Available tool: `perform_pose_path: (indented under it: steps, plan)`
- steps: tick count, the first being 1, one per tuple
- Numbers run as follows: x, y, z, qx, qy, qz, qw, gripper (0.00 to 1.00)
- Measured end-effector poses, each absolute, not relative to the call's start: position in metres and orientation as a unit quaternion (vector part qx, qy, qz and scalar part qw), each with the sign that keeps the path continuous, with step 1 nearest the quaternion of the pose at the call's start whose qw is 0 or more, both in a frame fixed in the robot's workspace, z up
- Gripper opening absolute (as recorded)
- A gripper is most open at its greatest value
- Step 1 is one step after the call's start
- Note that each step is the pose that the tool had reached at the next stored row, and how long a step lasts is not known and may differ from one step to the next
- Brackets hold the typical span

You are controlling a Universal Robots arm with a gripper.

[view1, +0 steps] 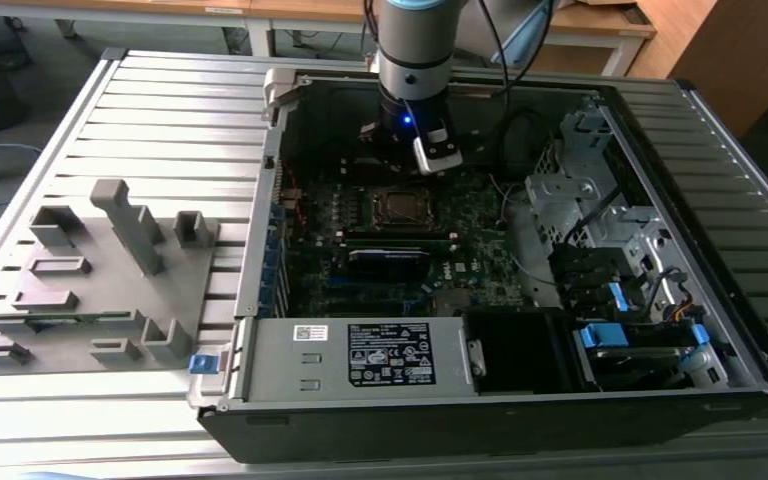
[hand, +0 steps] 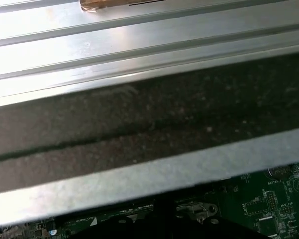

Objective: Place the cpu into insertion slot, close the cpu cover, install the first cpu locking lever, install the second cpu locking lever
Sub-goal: 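Install the first cpu locking lever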

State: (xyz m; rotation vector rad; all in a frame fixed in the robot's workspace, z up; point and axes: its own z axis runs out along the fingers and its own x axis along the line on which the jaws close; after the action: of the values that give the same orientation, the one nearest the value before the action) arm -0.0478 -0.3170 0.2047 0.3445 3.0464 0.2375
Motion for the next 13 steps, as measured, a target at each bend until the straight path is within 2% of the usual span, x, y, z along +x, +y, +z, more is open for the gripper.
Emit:
perform_pose_path:
  steps: [13]
  plan:
    - [-0.0478,-0.3155,0.2046,0.149,0.985,0.076,0.036,0.10]
